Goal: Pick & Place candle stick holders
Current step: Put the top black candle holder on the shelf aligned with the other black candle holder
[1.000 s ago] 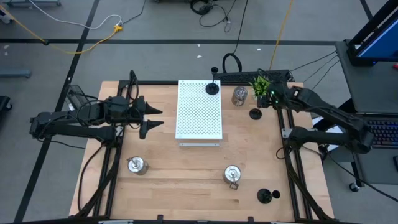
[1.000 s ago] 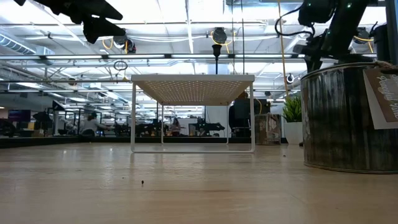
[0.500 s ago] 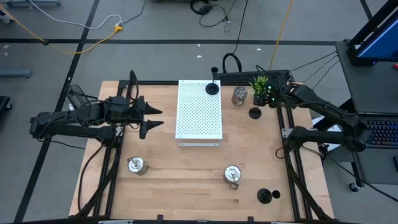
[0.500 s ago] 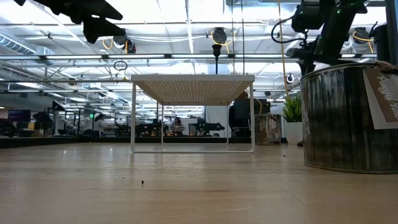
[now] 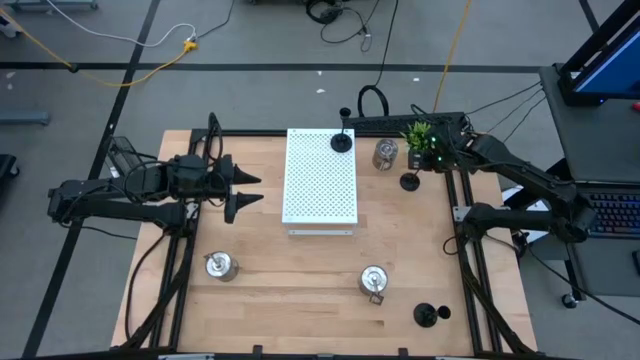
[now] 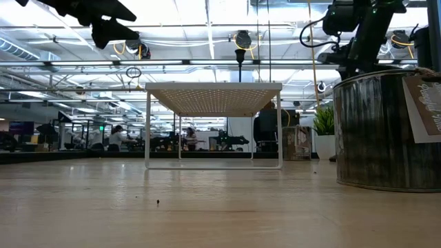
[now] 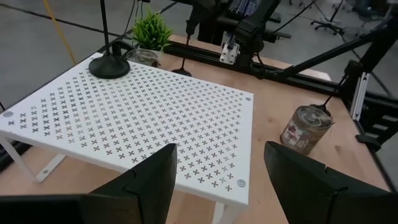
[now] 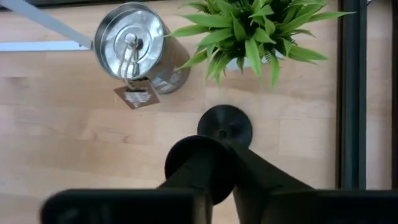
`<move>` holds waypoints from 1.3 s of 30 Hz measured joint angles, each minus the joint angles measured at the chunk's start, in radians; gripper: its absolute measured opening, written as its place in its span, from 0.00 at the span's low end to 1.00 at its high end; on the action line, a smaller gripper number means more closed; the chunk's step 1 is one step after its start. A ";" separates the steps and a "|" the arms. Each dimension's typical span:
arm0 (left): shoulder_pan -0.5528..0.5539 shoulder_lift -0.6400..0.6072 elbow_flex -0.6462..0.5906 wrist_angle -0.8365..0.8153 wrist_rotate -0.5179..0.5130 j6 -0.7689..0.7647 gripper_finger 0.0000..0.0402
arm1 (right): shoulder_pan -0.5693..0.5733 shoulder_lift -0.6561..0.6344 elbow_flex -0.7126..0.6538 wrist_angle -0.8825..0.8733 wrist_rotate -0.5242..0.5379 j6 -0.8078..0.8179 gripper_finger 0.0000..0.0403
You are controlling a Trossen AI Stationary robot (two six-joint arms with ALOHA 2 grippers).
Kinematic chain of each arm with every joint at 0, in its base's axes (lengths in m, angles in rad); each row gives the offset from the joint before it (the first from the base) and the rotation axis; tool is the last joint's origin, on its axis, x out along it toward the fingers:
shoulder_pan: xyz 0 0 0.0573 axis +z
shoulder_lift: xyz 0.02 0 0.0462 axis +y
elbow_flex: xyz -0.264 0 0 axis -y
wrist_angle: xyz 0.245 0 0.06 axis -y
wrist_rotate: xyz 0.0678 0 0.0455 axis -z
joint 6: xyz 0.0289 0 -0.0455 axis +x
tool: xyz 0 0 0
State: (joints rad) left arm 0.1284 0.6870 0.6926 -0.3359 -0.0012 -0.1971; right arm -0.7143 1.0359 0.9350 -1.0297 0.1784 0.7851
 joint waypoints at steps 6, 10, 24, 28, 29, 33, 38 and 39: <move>0.000 0.000 0.000 0.004 0.000 -0.135 0.62 | 0.000 0.000 0.000 -0.014 -0.007 -0.011 0.04; 0.000 0.000 0.000 0.005 0.000 -0.225 0.62 | 0.001 -0.001 0.000 -0.034 -0.016 -0.011 0.02; 0.000 0.000 0.000 0.049 -0.001 -0.261 0.62 | 0.057 -0.031 0.155 -0.199 -0.104 -0.027 0.01; 0.000 0.000 0.000 0.114 -0.003 -0.250 0.62 | 0.083 -0.026 0.188 -0.229 -0.107 -0.019 0.01; 0.000 0.000 0.000 0.129 -0.009 -0.251 0.62 | 0.090 -0.028 0.194 -0.234 -0.106 -0.016 0.01; 0.000 0.015 0.000 0.203 -0.027 -0.251 0.62 | 0.114 -0.029 0.218 -0.217 -0.147 -0.012 0.01; 0.000 0.088 0.000 0.285 -0.022 -0.221 0.62 | 0.142 -0.031 0.254 -0.217 -0.216 -0.009 0.01; -0.001 0.107 0.000 0.301 -0.020 -0.212 0.62 | 0.148 -0.030 0.264 -0.218 -0.231 -0.008 0.01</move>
State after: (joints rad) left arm 0.1276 0.7939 0.6926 -0.0348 -0.0214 -0.4089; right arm -0.5665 1.0058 1.1988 -1.2473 -0.0524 0.7769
